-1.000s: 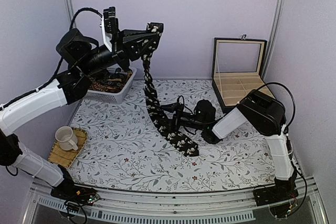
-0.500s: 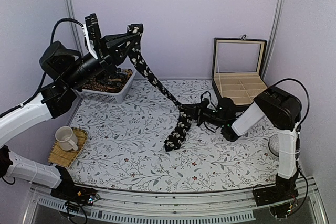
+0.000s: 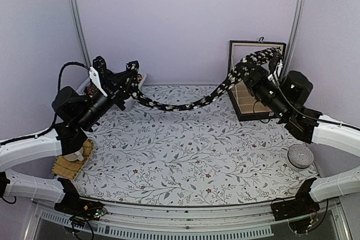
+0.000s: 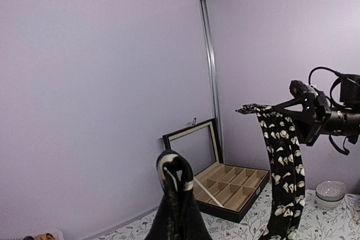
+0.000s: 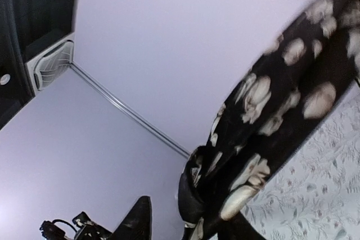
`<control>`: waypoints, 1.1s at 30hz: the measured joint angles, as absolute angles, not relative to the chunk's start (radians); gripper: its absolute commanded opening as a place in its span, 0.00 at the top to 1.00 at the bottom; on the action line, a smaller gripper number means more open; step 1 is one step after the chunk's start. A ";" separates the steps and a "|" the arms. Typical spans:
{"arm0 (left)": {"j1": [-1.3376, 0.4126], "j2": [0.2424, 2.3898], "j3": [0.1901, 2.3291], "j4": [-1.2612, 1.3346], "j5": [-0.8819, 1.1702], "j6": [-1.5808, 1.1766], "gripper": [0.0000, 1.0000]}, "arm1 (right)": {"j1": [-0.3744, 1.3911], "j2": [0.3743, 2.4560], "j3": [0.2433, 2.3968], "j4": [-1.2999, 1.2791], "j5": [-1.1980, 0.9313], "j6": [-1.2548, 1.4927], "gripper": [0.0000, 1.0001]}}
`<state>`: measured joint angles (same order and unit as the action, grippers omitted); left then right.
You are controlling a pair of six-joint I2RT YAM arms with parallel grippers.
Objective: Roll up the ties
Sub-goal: Fold the tie at the center of the board.
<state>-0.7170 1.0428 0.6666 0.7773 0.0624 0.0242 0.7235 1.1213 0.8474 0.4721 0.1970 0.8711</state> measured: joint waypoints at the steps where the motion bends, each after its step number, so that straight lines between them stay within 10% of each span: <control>1: -0.717 1.043 0.645 0.779 0.043 0.015 1.00 | 0.722 1.127 0.827 0.449 0.200 0.878 0.42; 9: -0.715 1.002 0.441 0.731 -0.196 -0.012 1.00 | 0.731 1.211 0.434 0.123 0.056 1.039 0.29; 21: -0.669 0.977 0.308 0.779 -0.334 0.000 1.00 | 0.773 1.107 0.753 -0.062 0.096 0.884 0.15; 33: -0.617 0.982 0.308 0.784 -0.354 -0.020 1.00 | 0.646 1.539 0.907 -0.049 -0.070 0.683 0.31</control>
<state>-0.6167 0.9821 0.3077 0.7837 -0.3538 -0.0196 0.6456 1.5394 0.9066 -0.0490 -0.0704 0.6834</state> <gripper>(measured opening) 0.009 0.691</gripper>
